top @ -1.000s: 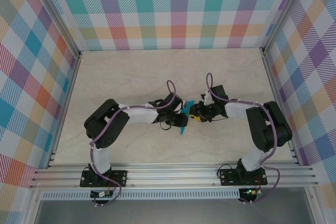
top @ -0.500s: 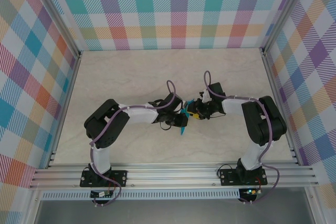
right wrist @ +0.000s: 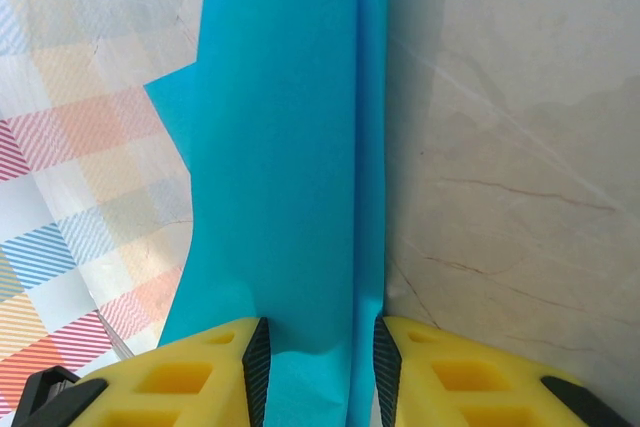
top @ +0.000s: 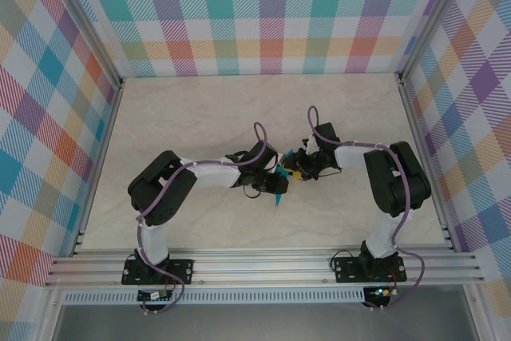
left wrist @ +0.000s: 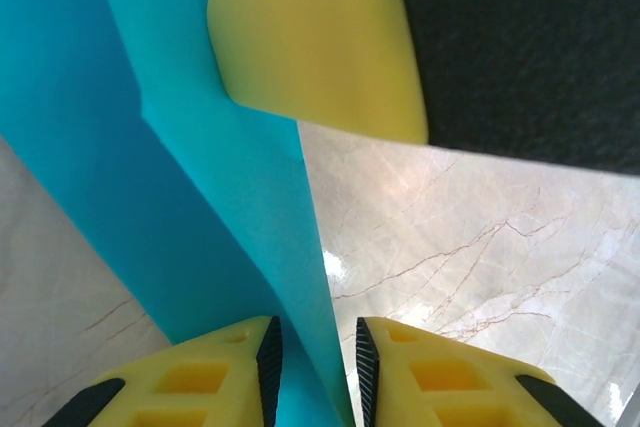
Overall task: Fold a paper plane with a square sheet of paper (fold left side to right side)
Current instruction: Fold the wing for the fifth time at the center of the table.
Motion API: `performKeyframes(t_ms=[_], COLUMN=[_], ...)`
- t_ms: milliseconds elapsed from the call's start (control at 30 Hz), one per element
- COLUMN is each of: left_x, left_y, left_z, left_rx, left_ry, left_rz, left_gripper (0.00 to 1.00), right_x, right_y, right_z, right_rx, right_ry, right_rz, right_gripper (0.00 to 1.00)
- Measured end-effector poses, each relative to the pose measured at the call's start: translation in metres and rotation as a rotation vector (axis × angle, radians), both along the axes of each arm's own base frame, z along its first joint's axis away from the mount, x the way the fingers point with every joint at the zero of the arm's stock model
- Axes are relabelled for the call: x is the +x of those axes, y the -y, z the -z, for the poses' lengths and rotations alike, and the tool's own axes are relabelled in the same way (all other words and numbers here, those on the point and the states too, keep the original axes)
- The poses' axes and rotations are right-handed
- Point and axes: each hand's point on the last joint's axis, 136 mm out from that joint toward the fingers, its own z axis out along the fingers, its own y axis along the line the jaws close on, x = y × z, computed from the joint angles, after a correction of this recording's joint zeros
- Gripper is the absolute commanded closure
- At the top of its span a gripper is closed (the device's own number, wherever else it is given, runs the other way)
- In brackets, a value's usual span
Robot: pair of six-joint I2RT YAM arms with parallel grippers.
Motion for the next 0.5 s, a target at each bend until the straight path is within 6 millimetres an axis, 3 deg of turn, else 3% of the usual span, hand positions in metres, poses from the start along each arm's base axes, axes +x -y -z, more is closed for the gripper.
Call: performKeyframes(t_ms=[167, 500], left_x=[-0.001, 0.012], left_y=[-0.002, -0.008], left_z=[-0.005, -0.039], left_rx=[-0.015, -0.079], left_ry=[-0.02, -0.005], left_rz=[0.002, -0.015], left_gripper=[0.62, 0.57], right_x=[0.0, -0.001], right_y=[0.0, 0.0], right_z=[0.0, 0.0], right_rx=[-0.005, -0.007], right_ry=[-0.002, -0.001], right_rz=[-0.008, -0.014], right_gripper=[0.65, 0.64])
